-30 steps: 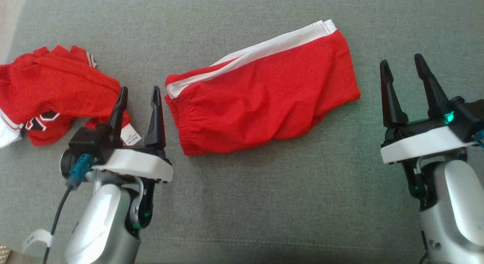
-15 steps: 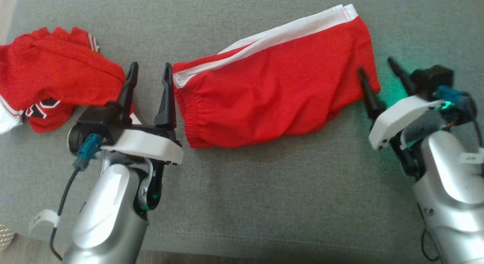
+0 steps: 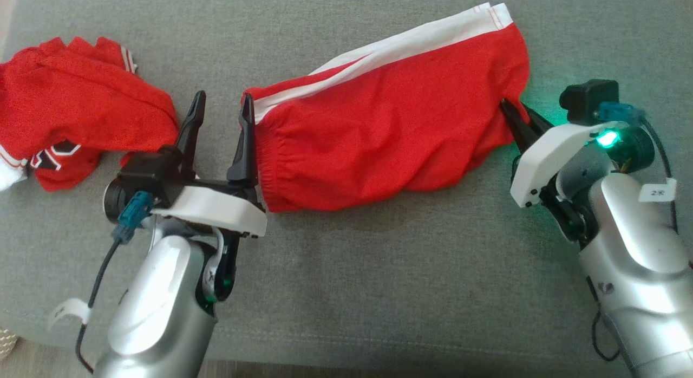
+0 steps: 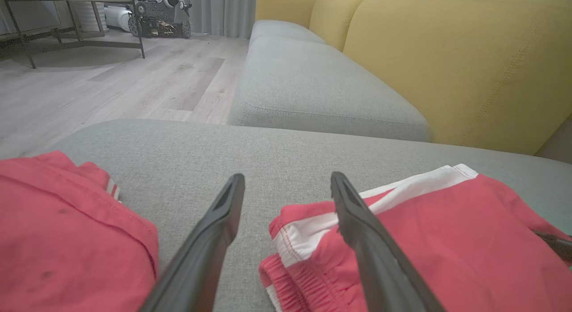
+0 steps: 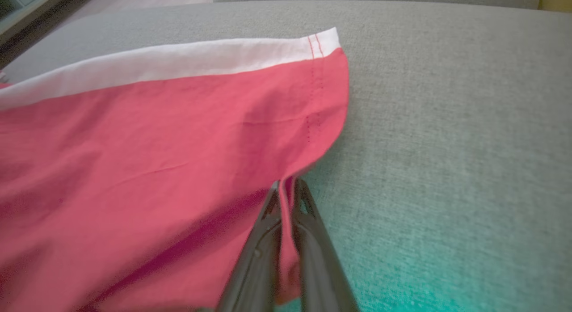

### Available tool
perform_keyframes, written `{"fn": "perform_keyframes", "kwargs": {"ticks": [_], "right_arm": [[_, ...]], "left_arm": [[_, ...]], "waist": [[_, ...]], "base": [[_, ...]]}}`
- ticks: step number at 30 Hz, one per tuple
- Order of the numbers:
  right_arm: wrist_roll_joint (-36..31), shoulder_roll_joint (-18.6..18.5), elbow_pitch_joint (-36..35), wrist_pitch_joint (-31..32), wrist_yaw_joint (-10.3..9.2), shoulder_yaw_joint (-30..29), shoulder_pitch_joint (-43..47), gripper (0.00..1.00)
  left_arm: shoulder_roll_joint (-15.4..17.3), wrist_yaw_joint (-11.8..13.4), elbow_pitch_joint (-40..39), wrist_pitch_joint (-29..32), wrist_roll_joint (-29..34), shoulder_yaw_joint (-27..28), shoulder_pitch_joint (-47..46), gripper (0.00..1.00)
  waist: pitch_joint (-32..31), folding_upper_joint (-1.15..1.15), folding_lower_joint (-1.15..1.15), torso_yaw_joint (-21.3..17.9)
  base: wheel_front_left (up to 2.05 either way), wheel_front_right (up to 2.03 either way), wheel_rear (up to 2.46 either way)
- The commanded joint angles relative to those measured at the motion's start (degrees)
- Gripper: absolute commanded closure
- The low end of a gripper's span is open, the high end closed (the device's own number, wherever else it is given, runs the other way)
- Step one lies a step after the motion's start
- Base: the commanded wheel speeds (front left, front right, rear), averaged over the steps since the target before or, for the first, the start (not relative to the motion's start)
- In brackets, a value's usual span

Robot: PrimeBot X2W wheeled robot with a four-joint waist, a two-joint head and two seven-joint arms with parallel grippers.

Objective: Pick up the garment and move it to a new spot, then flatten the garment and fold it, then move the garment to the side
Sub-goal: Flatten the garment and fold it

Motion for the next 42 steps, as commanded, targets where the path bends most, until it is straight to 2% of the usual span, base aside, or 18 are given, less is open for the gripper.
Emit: {"fn": "perform_keyframes", "kwargs": {"ticks": [1, 6, 14, 22, 26, 32, 42], "right_arm": [[0.5, 0.3, -1.7, -0.3, -0.04, 0.4, 1.6, 1.0], [2.5, 0.4, -5.1, -2.4, -0.04, -2.1, 5.5, 1.0], [2.2, 1.0, -12.3, -4.0, -0.04, -6.8, 15.0, 1.0], [0.8, 4.1, -18.1, -3.4, -0.04, -13.5, 22.3, 1.0], [0.6, 5.0, -19.5, -2.7, -0.04, -14.6, 23.4, 1.0], [1.6, 5.7, -20.3, -3.3, -0.04, -12.9, 21.3, 1.0], [2.8, 6.0, -25.8, -2.8, -0.04, -1.4, 14.1, 1.0]], "left_arm": [[1.0, -0.1, -1.8, -0.5, 0.7, 2.2, -2.3, 0.0], [1.0, 0.1, -2.4, -0.5, 0.8, 2.3, -1.8, 0.0], [1.8, 0.8, -3.4, -0.4, 1.0, 2.4, -0.1, 0.0], [2.4, 1.3, -4.6, 0.4, 0.9, 2.0, 0.8, 0.0], [2.8, 1.5, -5.2, 0.8, 0.9, 1.9, 1.1, 0.0], [3.1, 1.6, -5.6, 1.1, 0.9, 1.5, 1.0, 0.0], [3.1, 1.7, -5.4, 1.0, 0.5, 1.1, 1.3, 0.0]], "waist": [[-0.1, 0.0, 0.0, -0.2], [-1.0, 0.0, 0.0, -1.2], [-2.6, 0.0, 0.0, -3.2], [-3.2, 0.0, 0.0, -4.0], [-3.3, 0.0, 0.0, -4.3], [-3.8, 0.0, 0.0, -4.1], [-5.6, 0.0, 0.0, -2.0]], "base": [[0.0, 0.0, 0.0], [0.0, 0.0, 0.0], [0.0, 0.0, 0.0], [0.0, 0.0, 0.0], [0.0, 0.0, 0.0], [0.0, 0.0, 0.0], [0.0, 0.0, 0.0]]}}
